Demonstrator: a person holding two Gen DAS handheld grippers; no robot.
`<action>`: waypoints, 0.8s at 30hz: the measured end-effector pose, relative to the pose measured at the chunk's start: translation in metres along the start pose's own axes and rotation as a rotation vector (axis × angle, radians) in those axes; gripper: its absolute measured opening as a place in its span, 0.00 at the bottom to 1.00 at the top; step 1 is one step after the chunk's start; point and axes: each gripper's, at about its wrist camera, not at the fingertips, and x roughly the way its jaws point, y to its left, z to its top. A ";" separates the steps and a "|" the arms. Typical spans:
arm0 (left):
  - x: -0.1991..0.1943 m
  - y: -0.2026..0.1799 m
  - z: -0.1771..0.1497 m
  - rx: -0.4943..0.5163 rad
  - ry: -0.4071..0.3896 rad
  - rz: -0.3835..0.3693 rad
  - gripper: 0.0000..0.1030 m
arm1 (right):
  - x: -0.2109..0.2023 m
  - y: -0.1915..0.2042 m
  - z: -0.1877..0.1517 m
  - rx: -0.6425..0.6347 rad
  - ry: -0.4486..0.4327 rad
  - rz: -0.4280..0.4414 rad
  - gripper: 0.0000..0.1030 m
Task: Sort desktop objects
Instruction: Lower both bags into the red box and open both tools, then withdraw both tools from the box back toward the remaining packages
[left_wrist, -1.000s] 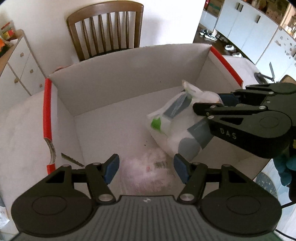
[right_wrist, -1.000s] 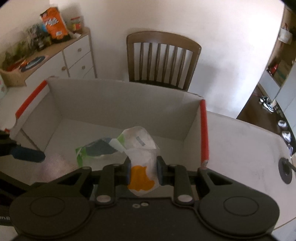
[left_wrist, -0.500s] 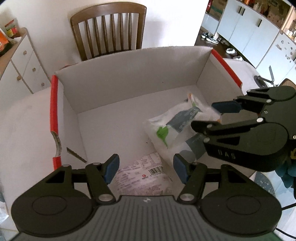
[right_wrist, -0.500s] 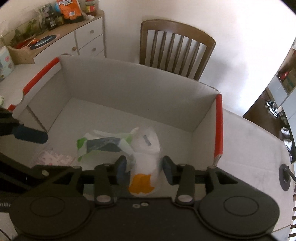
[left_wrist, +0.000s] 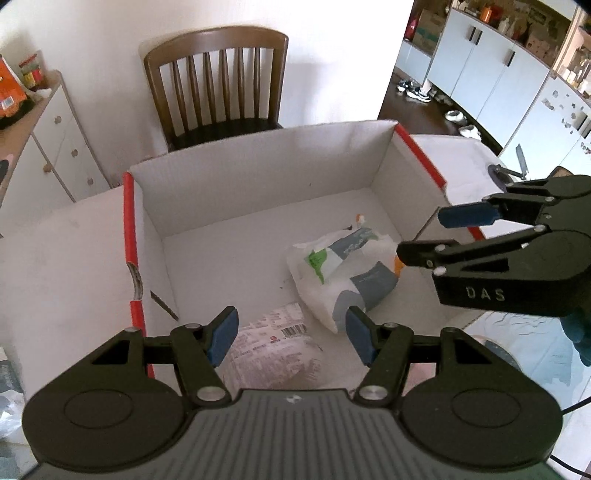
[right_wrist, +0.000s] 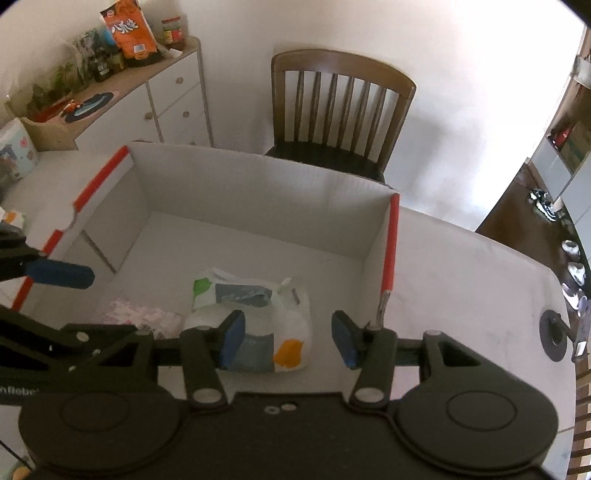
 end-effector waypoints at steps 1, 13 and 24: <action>-0.004 -0.001 -0.001 -0.001 -0.005 0.005 0.61 | -0.004 0.000 -0.001 -0.004 -0.001 0.003 0.51; -0.042 -0.009 -0.013 -0.032 -0.062 -0.011 0.68 | -0.063 -0.005 -0.017 -0.028 -0.063 0.073 0.53; -0.072 -0.019 -0.028 -0.054 -0.115 0.035 0.83 | -0.090 -0.008 -0.033 0.029 -0.105 0.069 0.60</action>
